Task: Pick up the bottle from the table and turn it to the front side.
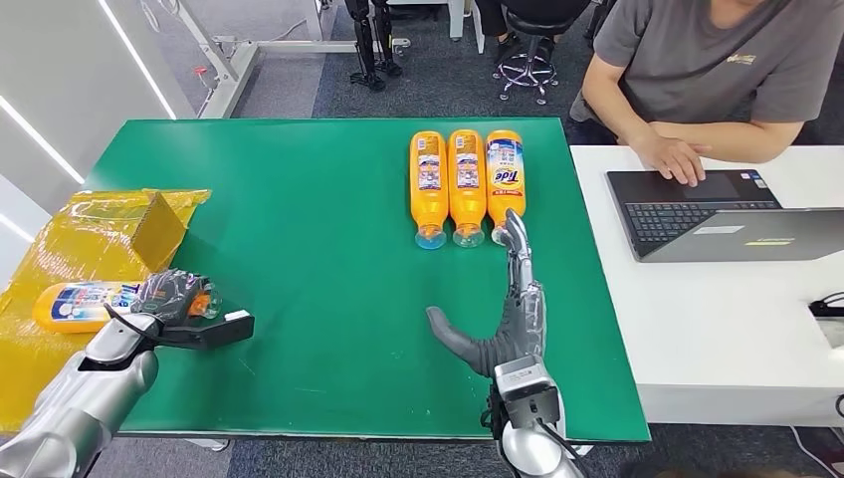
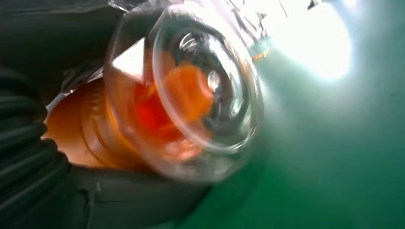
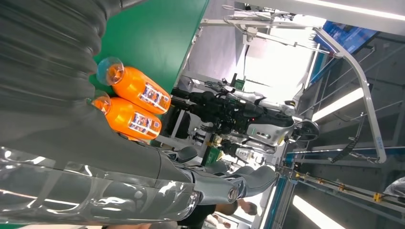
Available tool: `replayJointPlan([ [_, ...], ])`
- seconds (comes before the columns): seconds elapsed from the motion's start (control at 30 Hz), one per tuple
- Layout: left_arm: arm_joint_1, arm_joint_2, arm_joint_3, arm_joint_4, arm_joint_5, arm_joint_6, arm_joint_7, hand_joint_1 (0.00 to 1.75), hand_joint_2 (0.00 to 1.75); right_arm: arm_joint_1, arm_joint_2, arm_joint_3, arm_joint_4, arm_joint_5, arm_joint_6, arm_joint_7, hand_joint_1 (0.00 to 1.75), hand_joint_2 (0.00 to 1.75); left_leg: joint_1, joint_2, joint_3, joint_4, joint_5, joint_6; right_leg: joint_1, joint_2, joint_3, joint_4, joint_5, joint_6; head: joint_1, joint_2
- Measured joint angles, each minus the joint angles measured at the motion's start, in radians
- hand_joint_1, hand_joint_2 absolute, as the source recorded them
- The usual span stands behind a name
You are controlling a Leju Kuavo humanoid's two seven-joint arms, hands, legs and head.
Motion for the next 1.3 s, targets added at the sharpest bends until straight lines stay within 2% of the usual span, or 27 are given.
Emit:
replayJointPlan([
  [0.2,-0.004,-0.009,0.0,0.004,-0.005,0.056,0.009,0.0,1.75,-0.001,0.0,0.0,0.001,0.002,0.007,0.003,0.0,1.75,0.0,0.0,0.0,0.0,0.0,0.0,0.0,0.0,0.0,0.0,0.0,0.0,0.0,0.0],
  [0.67,-0.005,-0.01,0.0,0.004,0.002,0.075,0.009,0.0,1.75,-0.008,0.0,0.0,0.008,0.001,0.007,0.003,0.0,1.75,0.0,0.0,0.0,0.0,0.0,0.0,0.0,0.0,0.0,0.0,0.0,0.0,0.0,0.0],
  [0.87,0.022,0.001,0.006,-0.001,0.043,0.126,0.008,0.0,1.75,-0.009,0.0,-0.003,0.011,-0.003,0.004,0.005,0.0,1.75,0.0,0.0,0.0,0.0,0.0,0.0,0.0,0.001,0.0,0.0,0.0,0.0,0.0,0.0],
  [1.0,0.102,0.023,0.048,-0.07,0.081,0.179,0.002,0.0,1.75,-0.005,0.0,-0.011,0.01,-0.004,0.002,0.006,0.0,1.75,0.0,0.002,0.001,-0.001,0.0,0.0,0.0,0.002,0.0,0.0,0.0,0.0,0.0,0.0],
  [1.17,0.291,0.048,0.163,-0.279,0.08,0.189,0.011,0.0,1.75,0.008,0.0,-0.022,0.008,0.001,0.006,0.003,0.0,1.75,0.0,0.004,0.001,-0.001,-0.001,-0.001,0.0,0.004,-0.001,0.0,-0.001,-0.001,0.0,0.0],
  [1.3,0.428,0.051,0.257,-0.446,0.053,0.185,-0.001,0.0,1.75,0.012,0.0,-0.027,0.009,0.004,0.006,0.0,0.0,1.75,0.0,0.004,0.001,-0.001,-0.001,-0.001,0.0,0.004,-0.001,0.0,-0.001,-0.001,0.0,0.0],
])
